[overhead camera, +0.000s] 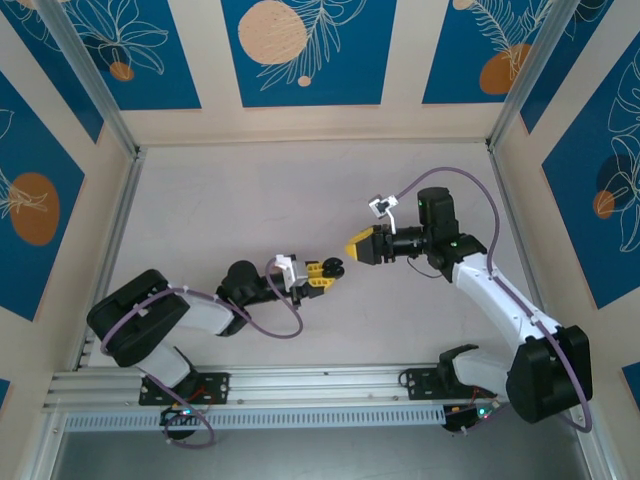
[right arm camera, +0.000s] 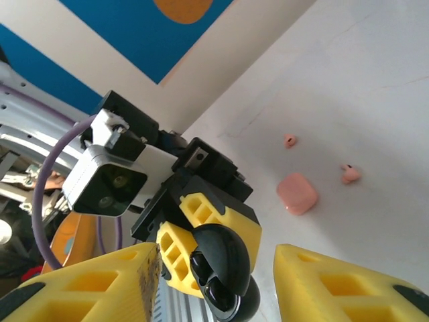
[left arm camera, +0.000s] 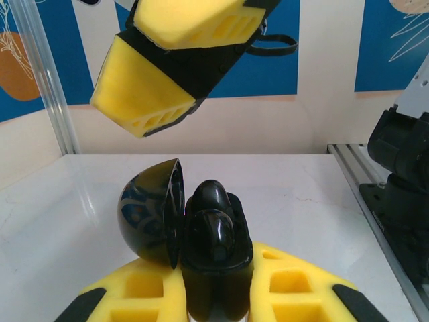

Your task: Insert the wireless bluetooth earbuds into the charging case

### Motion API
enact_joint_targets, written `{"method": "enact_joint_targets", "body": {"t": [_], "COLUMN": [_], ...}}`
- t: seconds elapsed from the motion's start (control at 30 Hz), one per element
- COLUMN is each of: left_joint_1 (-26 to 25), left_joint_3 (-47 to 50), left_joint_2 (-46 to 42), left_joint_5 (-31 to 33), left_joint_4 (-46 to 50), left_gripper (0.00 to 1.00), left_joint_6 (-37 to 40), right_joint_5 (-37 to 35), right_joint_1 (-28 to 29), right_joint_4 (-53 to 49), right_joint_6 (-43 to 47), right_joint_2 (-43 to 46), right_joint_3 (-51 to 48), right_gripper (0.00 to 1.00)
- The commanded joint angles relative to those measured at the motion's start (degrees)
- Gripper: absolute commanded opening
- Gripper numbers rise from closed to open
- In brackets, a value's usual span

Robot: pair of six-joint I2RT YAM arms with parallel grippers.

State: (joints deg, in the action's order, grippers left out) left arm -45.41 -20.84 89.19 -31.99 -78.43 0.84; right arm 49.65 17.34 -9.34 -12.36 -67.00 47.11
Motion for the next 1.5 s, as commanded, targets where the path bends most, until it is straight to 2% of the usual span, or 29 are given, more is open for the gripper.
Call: {"method": "enact_joint_targets", "body": {"t": [0.0, 0.67, 0.93, 1.13, 1.3, 1.47], "left_joint_1": [-0.52, -0.54, -0.54, -0.56, -0.56, -0.55], "left_joint_3": [-1.65, -2.03, -1.57, -1.73, -1.75, -1.7], "left_joint_2": [-2.04, -3.01, -2.55, -1.89, -2.25, -2.7], "left_joint_5": [-1.95, -1.38, 0.24, -0.17, -1.86, -3.21], "left_joint_4": [-2.18, -2.17, -2.16, -2.16, -2.1, -2.16], "left_gripper": [0.17, 0.17, 0.17, 0.17, 0.17, 0.17], "left_joint_6": [-1.87, -3.19, -2.78, -2.77, -2.78, -2.86], "right_joint_5": [4.59, 9.07, 10.56, 7.75, 2.04, -2.01], "right_joint_1": [0.32, 4.24, 4.03, 2.15, 0.15, -0.19], "right_joint_4": [1.6, 1.81, 3.63, 3.34, -1.49, -5.63], "right_joint_6": [1.66, 4.45, 5.24, 6.35, 13.87, 27.76], "right_joint_2": [-1.21, -6.35, -1.06, 4.4, 7.5, 9.88], "right_joint_3": [-0.53, 1.34, -1.13, -3.78, -3.02, -1.87], "right_gripper": [0.5, 0.48, 0.44, 0.44, 0.45, 0.49]}}
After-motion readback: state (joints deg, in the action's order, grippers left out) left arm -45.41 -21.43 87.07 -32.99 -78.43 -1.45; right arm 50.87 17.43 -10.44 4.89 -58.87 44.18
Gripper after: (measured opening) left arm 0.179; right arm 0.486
